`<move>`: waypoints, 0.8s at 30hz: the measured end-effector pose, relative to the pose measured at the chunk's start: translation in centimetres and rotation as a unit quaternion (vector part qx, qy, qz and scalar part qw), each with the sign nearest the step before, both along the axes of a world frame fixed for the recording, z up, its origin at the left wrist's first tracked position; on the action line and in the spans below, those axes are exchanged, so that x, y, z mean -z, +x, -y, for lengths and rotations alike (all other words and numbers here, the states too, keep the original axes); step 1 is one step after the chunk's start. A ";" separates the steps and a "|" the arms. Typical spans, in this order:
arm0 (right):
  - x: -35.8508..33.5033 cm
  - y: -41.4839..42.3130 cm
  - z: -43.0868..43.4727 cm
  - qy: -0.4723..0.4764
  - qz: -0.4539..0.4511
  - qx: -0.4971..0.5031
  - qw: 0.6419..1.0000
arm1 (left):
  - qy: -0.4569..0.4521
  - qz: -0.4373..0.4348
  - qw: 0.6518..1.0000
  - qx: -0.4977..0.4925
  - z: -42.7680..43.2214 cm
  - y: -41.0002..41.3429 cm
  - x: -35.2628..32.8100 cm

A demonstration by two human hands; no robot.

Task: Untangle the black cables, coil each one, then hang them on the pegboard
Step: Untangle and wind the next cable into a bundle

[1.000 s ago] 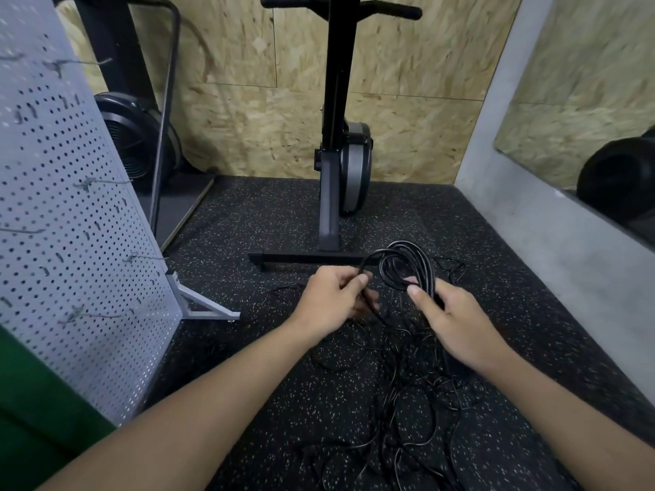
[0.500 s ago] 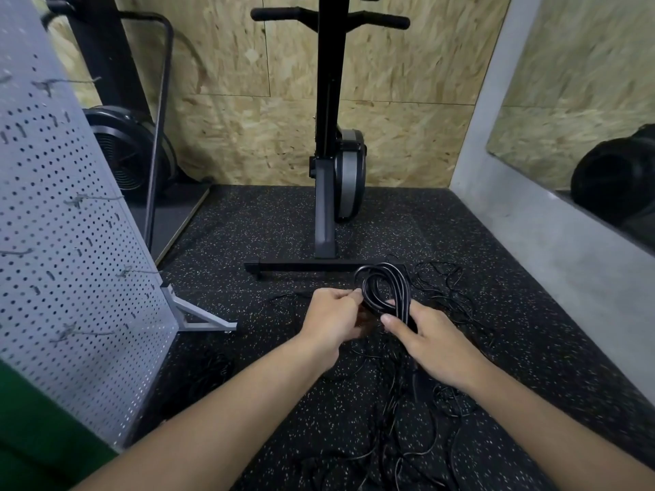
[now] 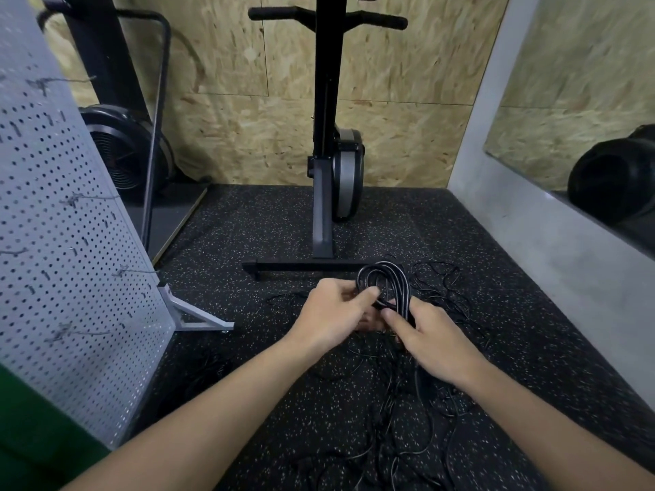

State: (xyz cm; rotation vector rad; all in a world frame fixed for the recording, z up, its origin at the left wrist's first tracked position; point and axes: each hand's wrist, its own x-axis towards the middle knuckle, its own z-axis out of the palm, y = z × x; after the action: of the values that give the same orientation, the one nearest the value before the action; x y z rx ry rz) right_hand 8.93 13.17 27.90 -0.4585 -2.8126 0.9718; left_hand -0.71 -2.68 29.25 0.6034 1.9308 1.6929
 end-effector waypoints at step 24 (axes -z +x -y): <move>-5.7 1.0 -0.4 -0.543 -0.143 0.005 0.827 | -0.177 -0.387 0.876 0.225 -0.3 -2.2 7.6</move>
State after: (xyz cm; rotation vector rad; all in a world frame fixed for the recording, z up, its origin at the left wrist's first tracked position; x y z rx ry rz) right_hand 9.93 13.57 33.58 -0.3536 -1.7255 2.3395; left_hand -2.93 -2.42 21.60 1.6045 2.2703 0.8081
